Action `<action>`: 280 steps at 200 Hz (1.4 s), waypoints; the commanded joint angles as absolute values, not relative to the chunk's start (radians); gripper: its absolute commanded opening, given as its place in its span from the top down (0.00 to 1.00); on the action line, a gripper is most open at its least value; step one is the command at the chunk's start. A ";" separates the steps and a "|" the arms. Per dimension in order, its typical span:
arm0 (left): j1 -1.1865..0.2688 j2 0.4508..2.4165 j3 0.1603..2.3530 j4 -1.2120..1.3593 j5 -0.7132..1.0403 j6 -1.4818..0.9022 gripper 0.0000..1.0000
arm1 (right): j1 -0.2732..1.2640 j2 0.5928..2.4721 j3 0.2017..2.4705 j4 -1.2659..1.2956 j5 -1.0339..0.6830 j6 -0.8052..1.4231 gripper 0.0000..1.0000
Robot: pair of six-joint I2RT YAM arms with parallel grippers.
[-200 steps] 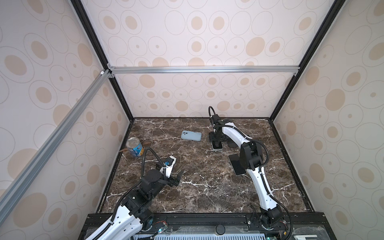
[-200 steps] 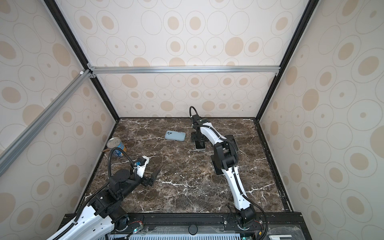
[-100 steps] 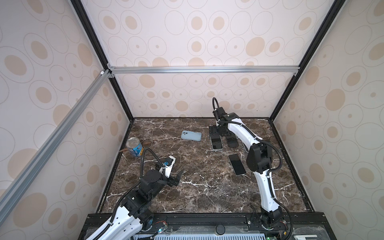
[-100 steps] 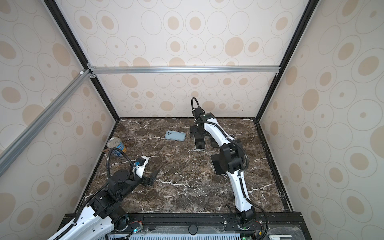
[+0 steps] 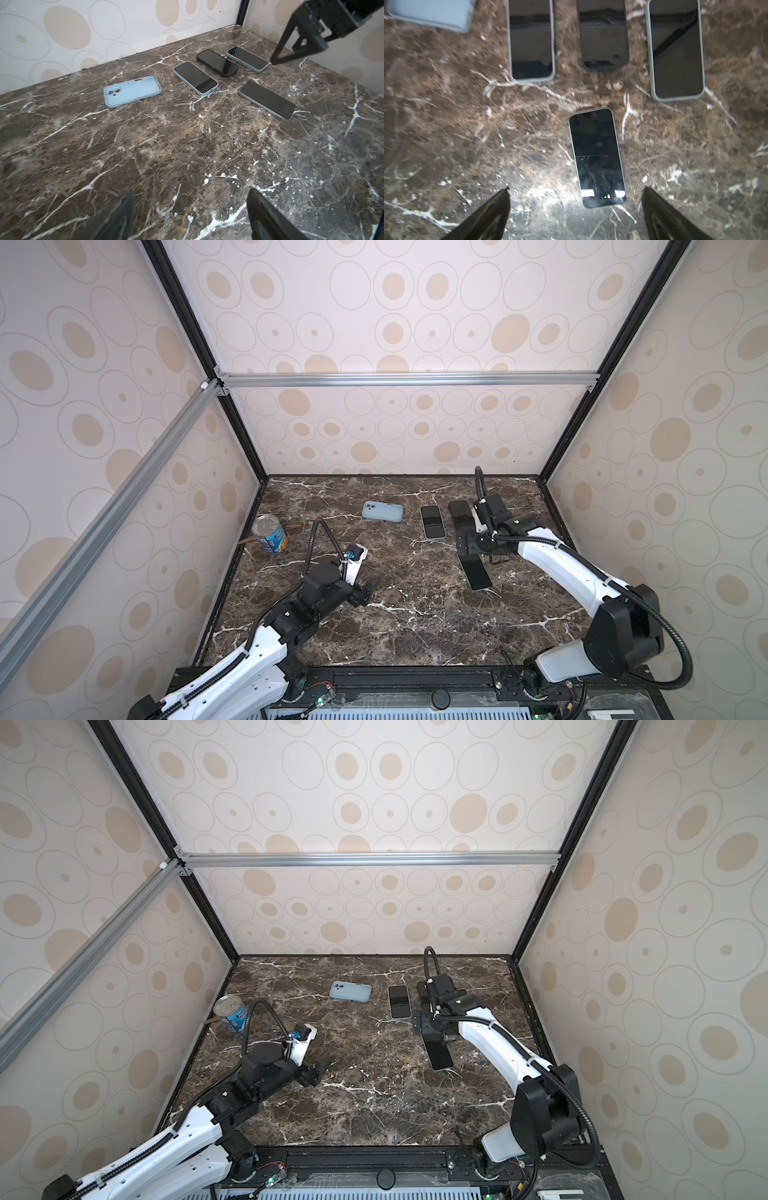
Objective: Put the phone into the phone case
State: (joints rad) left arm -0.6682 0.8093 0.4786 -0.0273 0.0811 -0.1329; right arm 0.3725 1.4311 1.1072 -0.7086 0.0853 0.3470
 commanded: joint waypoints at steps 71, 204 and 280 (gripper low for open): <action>-0.735 1.164 0.765 0.038 0.266 -0.057 0.14 | 0.284 1.470 0.863 -0.530 -0.058 0.297 0.00; -0.736 1.264 0.787 0.017 0.230 -0.064 0.16 | 0.285 1.677 0.956 -0.576 0.041 0.259 0.06; -0.735 1.241 0.784 -0.007 0.168 -0.054 0.18 | 0.284 1.771 1.014 -0.604 0.041 0.227 0.18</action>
State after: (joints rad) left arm -0.7288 1.2697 0.7876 0.0166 0.1993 -0.0708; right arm 0.2867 1.7302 1.0111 -0.5747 0.0406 0.2405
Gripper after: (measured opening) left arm 0.821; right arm 0.845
